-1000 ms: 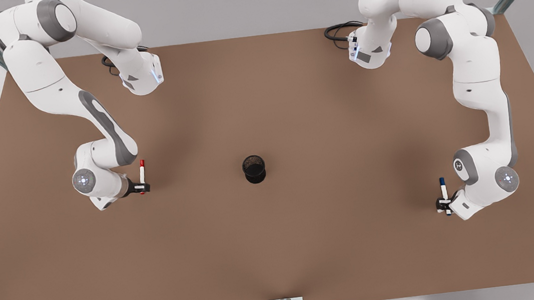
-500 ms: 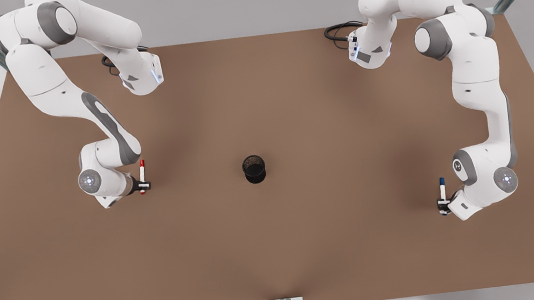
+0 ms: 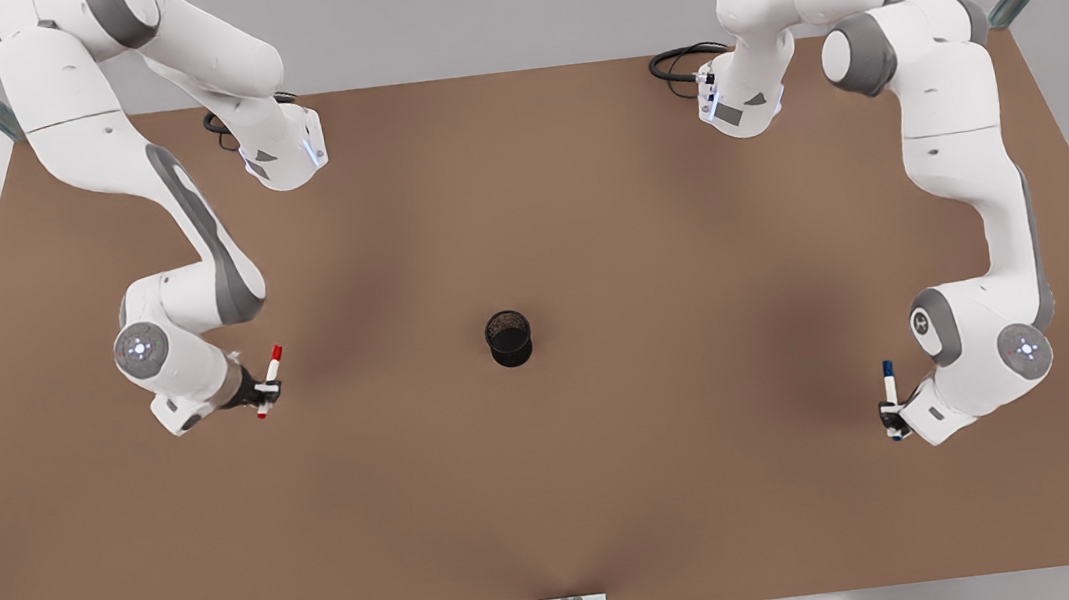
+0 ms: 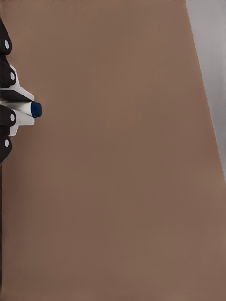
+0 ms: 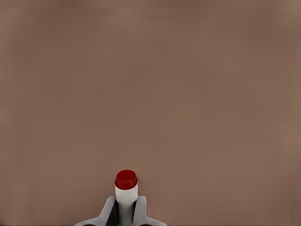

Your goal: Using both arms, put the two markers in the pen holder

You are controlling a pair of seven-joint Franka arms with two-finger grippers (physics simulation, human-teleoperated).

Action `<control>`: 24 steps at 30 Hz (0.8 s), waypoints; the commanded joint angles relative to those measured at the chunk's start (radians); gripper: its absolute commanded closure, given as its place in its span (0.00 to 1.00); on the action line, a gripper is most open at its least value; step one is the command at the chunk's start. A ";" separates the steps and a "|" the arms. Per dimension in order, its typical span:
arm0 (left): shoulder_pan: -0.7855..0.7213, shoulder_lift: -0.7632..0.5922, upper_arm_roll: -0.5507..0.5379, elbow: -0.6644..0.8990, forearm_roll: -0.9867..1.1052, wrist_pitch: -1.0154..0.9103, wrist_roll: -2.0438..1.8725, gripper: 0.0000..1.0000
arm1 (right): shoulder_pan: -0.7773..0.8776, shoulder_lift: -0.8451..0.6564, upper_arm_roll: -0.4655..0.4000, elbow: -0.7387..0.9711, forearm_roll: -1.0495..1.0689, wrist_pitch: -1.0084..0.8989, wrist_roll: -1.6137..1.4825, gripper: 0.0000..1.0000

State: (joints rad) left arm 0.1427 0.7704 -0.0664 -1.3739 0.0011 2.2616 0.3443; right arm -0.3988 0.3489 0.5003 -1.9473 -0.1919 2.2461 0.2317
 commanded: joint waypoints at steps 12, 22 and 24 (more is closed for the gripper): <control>-0.348 -0.131 -0.296 0.176 -0.156 -0.099 -0.349 0.79 | -0.028 -0.238 0.076 0.228 0.164 -0.448 -0.041 0.76; -0.407 -0.174 -0.400 -0.040 -1.090 0.372 1.068 0.79 | -0.028 -0.232 0.078 0.231 0.164 -0.421 -0.068 0.76; -0.408 -0.175 -0.401 -0.048 -1.136 0.380 1.269 0.79 | -0.028 -0.232 0.078 0.231 0.164 -0.421 -0.069 0.76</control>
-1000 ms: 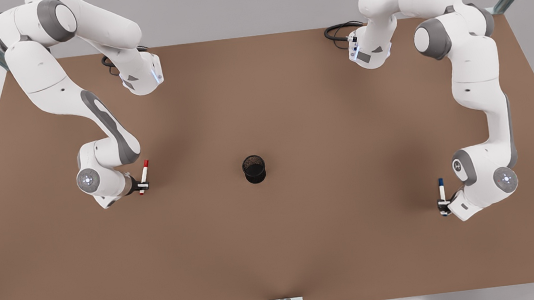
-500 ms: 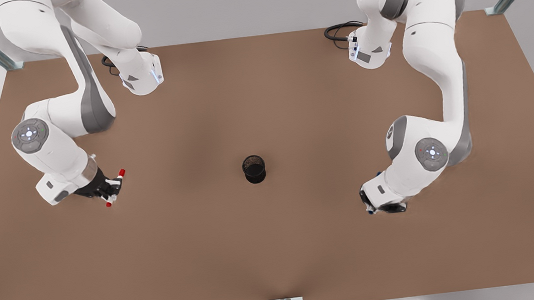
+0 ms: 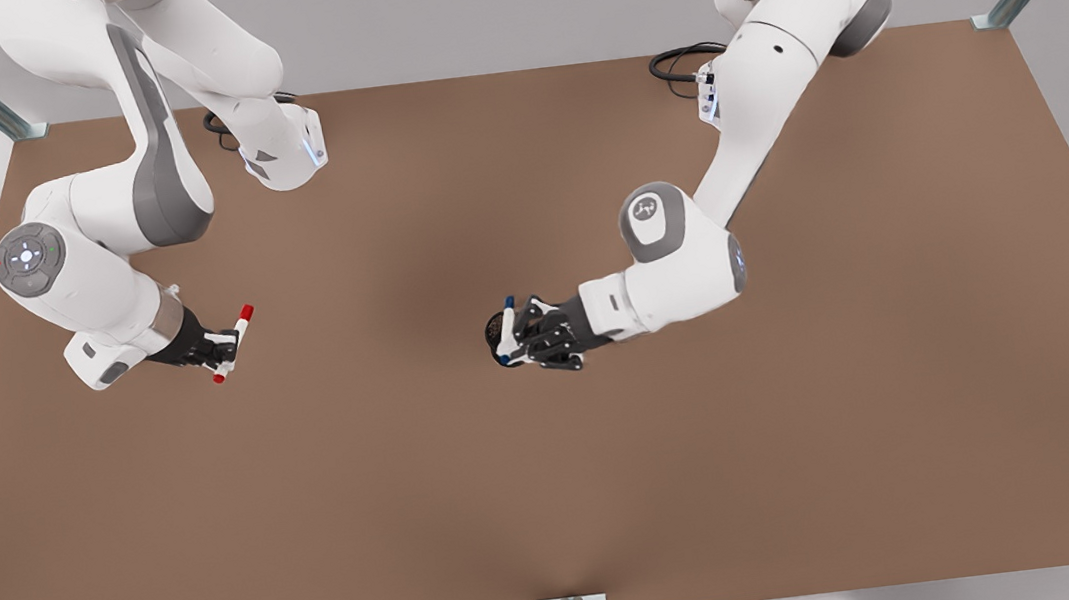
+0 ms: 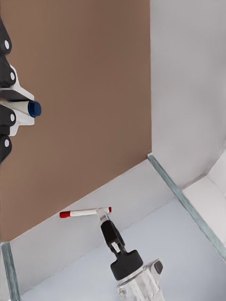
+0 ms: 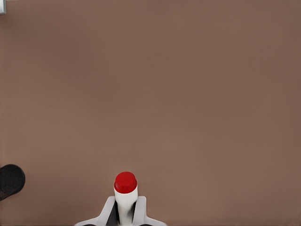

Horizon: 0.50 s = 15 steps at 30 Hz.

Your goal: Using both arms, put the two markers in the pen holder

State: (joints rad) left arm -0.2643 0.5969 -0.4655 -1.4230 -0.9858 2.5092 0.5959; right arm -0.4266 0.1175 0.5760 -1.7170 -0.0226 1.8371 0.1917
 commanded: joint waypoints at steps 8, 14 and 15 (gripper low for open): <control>-0.007 -0.017 -0.016 -0.145 -0.358 0.134 1.501 0.79 | 0.000 0.002 0.001 0.004 -0.005 -0.006 -0.032 0.76; -0.042 0.032 -0.015 -0.143 -0.450 0.177 1.616 0.79 | 0.000 0.004 0.001 0.004 -0.005 0.011 -0.049 0.76; -0.049 0.037 -0.016 -0.143 -0.456 0.184 1.616 0.79 | 0.000 0.004 0.001 0.004 -0.005 0.013 -0.049 0.76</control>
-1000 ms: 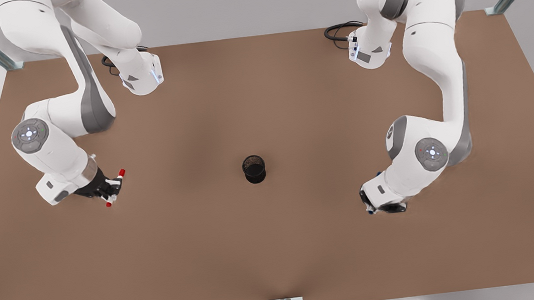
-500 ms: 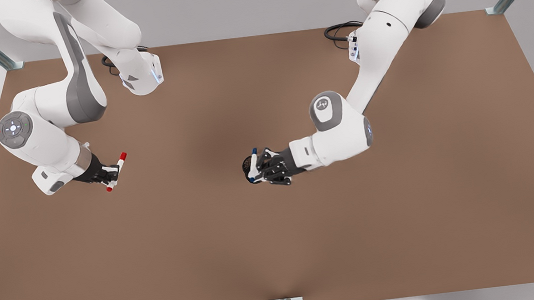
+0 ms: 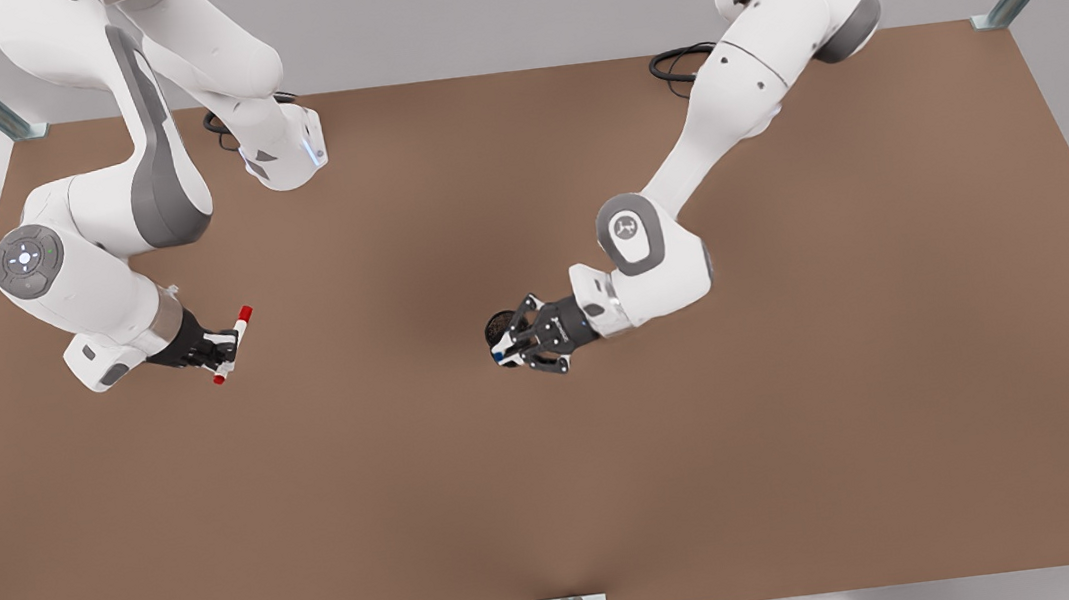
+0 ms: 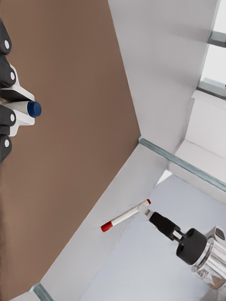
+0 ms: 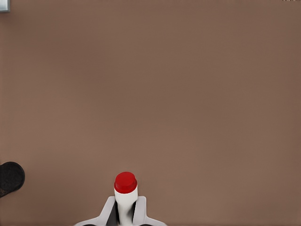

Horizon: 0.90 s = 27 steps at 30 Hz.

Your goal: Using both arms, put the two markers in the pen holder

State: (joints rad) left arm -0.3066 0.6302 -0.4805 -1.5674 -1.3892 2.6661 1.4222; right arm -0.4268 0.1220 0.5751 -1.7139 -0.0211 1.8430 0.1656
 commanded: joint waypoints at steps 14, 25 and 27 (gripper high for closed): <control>-0.058 0.029 0.000 -0.051 -0.131 0.064 0.865 0.79 | 0.000 0.004 0.002 0.004 -0.010 0.010 -0.025 0.76; -0.072 0.054 -0.001 -0.068 -0.195 0.074 0.985 0.79 | 0.000 0.005 -0.001 0.005 -0.008 0.015 -0.038 0.76; -0.074 0.059 -0.001 -0.068 -0.194 0.071 0.986 0.21 | 0.000 0.005 0.000 0.005 -0.008 0.015 -0.037 0.76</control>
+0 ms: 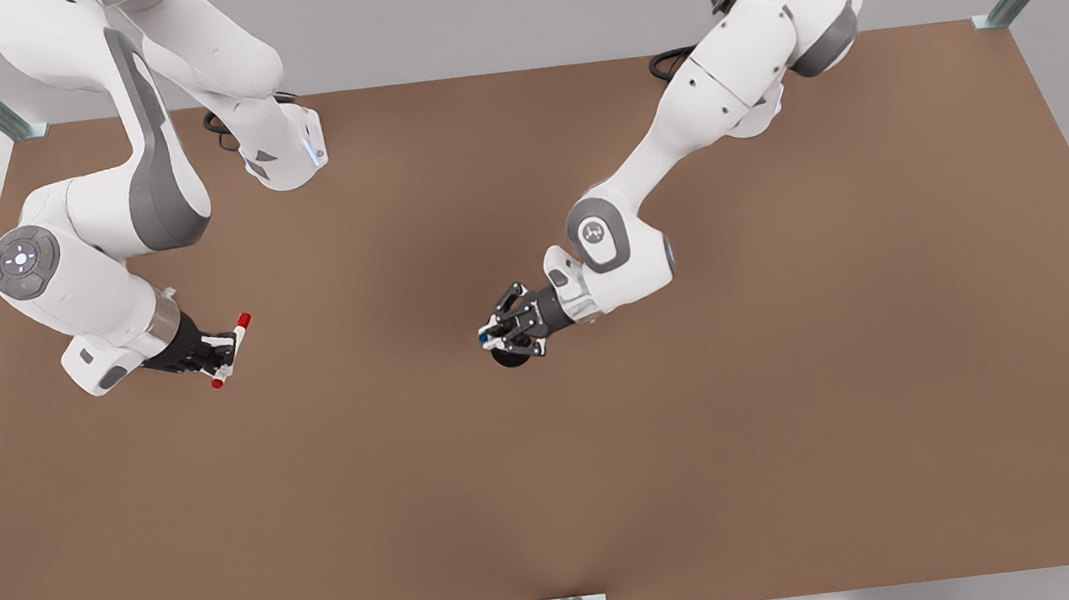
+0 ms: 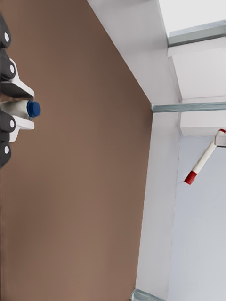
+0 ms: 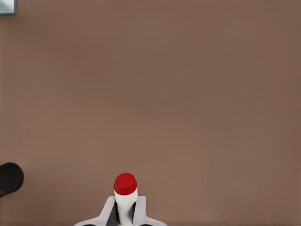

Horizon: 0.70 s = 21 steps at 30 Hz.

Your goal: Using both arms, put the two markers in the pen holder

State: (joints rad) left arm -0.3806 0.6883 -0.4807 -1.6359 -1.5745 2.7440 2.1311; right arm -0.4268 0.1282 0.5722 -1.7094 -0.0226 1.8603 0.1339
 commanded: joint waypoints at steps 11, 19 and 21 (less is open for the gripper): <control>0.450 -0.047 0.014 0.191 1.258 -0.538 -0.899 0.00 | 0.002 0.001 0.005 0.001 -0.007 -0.001 -0.005 0.76; 0.532 -0.412 0.272 0.381 1.579 -1.337 -2.128 0.00 | 0.270 0.057 0.015 0.093 -0.014 0.154 0.009 0.76; 0.448 -0.492 0.378 0.338 1.573 -1.347 -2.122 0.00 | 0.365 0.094 0.015 0.093 -0.031 0.283 0.036 0.76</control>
State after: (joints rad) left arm 0.0987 0.2217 -0.1407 -1.2983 -0.0551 1.6742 1.2886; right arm -0.0904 0.2148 0.5865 -1.6200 -0.0382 1.9937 0.1302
